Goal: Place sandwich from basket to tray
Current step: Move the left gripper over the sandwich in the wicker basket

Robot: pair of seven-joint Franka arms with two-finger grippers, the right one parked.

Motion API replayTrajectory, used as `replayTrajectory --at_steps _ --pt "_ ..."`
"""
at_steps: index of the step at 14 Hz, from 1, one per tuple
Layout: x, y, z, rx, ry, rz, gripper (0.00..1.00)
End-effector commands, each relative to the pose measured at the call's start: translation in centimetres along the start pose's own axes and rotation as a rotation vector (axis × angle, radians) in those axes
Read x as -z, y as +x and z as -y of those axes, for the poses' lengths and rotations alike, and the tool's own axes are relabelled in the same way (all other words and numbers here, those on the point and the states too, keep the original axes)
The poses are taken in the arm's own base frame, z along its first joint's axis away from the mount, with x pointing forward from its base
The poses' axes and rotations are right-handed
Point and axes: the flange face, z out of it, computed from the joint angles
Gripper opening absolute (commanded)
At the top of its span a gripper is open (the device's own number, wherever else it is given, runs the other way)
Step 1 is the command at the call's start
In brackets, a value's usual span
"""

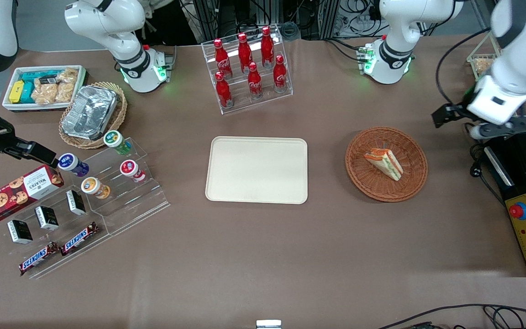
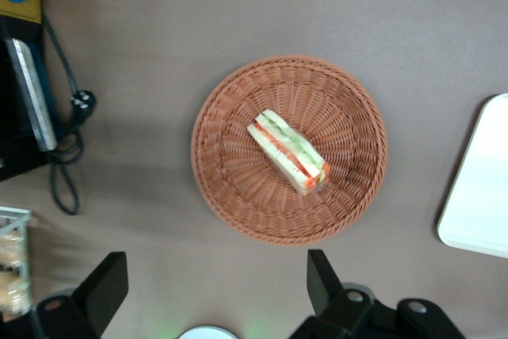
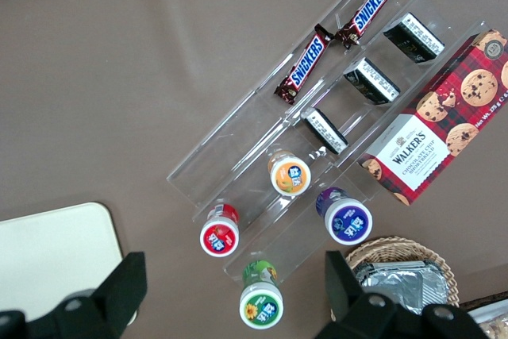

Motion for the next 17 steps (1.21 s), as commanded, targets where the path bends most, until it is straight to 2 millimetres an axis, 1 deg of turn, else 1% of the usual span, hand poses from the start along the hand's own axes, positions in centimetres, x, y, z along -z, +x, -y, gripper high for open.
replayTrajectory --at_steps 1,2,5,6,7,10,12,14,15,17 --pt "-4.7 -3.4 -0.3 0.075 -0.018 -0.049 1.0" --pt "-6.7 -3.8 -0.2 0.109 -0.017 -0.04 1.0" --pt "-11.1 -4.4 -0.6 0.268 -0.014 -0.027 1.0" --pt "-12.5 -4.2 -1.2 0.31 -0.018 -0.028 1.0" --pt "-14.3 -4.1 -2.1 0.362 -0.022 -0.025 1.0" --pt "-18.0 -3.6 -3.7 0.47 -0.04 -0.046 1.0" --pt "-19.0 -2.5 -4.2 0.496 -0.055 -0.057 1.0" --pt "-18.9 -1.3 -4.4 0.53 -0.07 -0.071 1.0" --pt "-18.9 -1.0 -4.3 0.54 -0.072 -0.073 1.0" --pt "-19.4 -0.8 -4.2 0.553 -0.073 -0.066 1.0"
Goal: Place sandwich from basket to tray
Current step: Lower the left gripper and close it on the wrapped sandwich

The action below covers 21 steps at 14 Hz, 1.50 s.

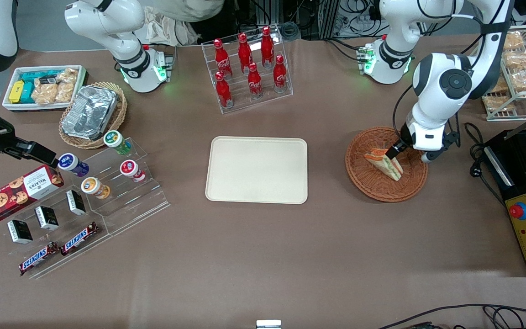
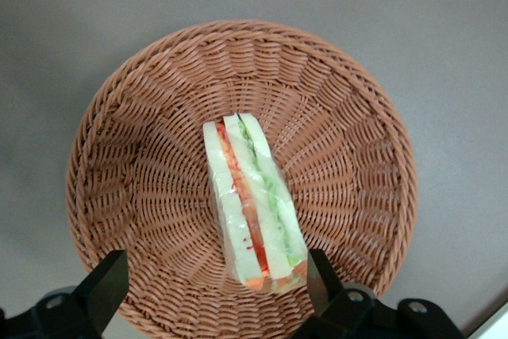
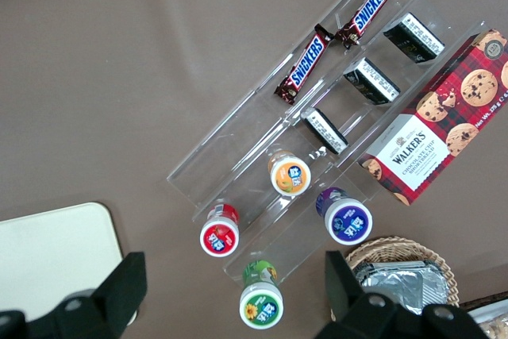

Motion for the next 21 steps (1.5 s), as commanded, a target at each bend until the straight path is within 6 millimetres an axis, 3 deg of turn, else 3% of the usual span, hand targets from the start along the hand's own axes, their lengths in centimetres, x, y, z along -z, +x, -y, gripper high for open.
replayTrajectory --at_steps 1,4,9,13,17,21 --pt "-1.1 0.6 -0.5 0.063 -0.011 0.028 1.0" --pt "-3.9 0.2 -0.7 0.105 0.004 0.075 1.0" --pt "-5.5 0.1 -1.1 0.152 -0.011 0.063 1.0" --pt "-4.4 0.3 -1.6 0.178 -0.024 0.052 0.99" --pt "-2.0 0.8 -2.4 0.176 -0.034 0.045 0.99" --pt "-2.9 0.8 -2.5 0.187 -0.005 0.069 0.99"
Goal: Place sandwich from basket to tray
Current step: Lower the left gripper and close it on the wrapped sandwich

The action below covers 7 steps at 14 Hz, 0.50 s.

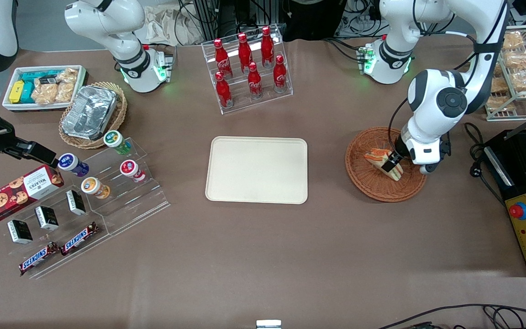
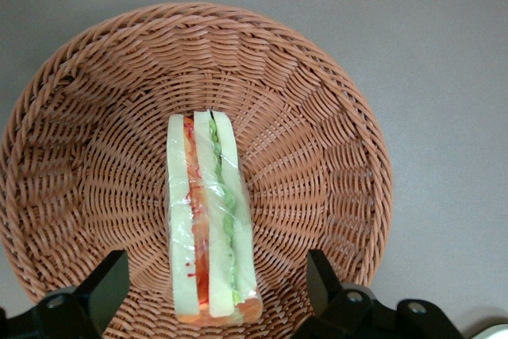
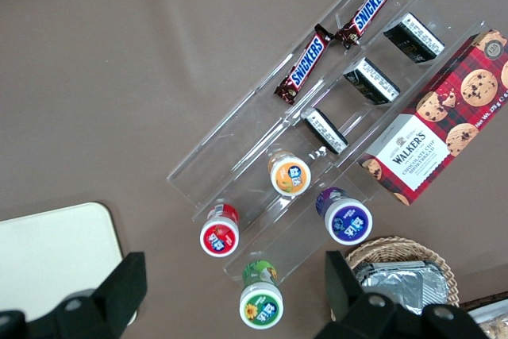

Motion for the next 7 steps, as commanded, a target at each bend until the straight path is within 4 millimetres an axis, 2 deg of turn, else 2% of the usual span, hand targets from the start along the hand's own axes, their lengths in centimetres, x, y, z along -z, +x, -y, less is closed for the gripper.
replayTrajectory --at_steps 1,7 --pt "-0.6 -0.4 -0.1 0.033 0.016 0.02 0.99" --pt "-3.4 -1.4 -0.4 0.048 0.033 0.031 0.99"
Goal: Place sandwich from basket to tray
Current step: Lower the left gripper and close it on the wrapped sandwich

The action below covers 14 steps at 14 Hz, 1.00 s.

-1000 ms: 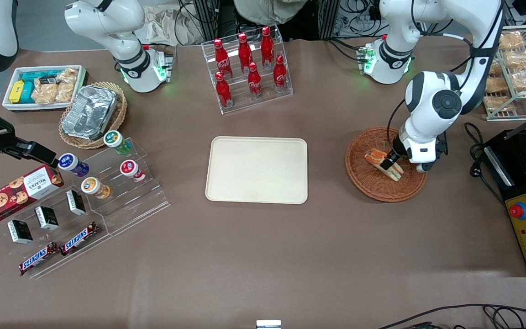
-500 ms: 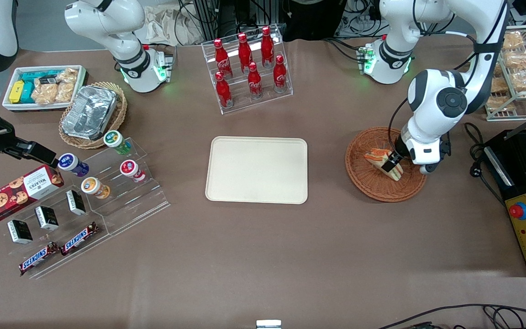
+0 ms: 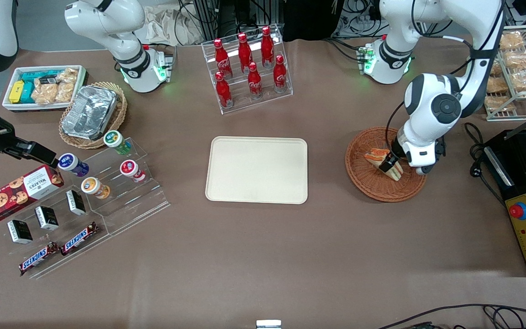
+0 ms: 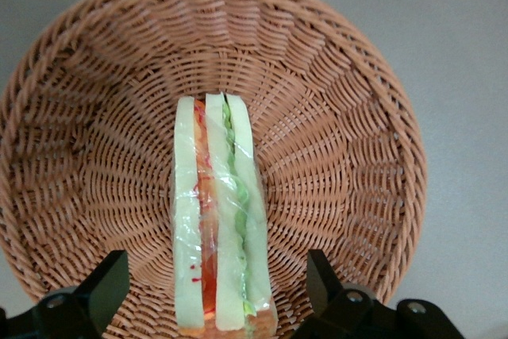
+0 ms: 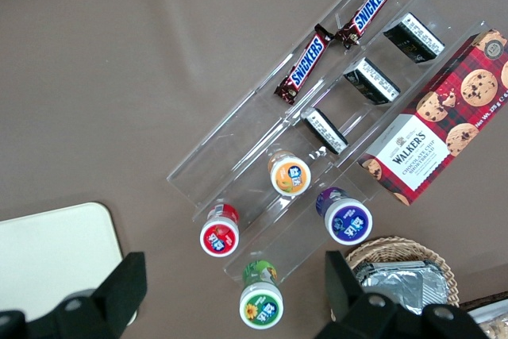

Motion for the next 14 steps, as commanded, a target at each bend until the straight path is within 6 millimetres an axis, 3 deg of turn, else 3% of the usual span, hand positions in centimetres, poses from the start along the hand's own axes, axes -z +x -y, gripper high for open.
replayTrajectory --at_steps 1,2,6,11,14 --pt "-0.9 -0.6 -0.4 0.025 -0.004 0.007 0.99" --pt "-1.2 -0.7 -0.4 0.026 -0.001 0.007 0.99" --pt "-1.5 -1.2 -0.8 0.051 -0.003 0.0 0.67" --pt "-0.3 -1.2 -1.0 0.046 -0.017 -0.009 0.03" --pt "3.6 -1.2 -1.1 0.006 0.011 -0.018 0.0"
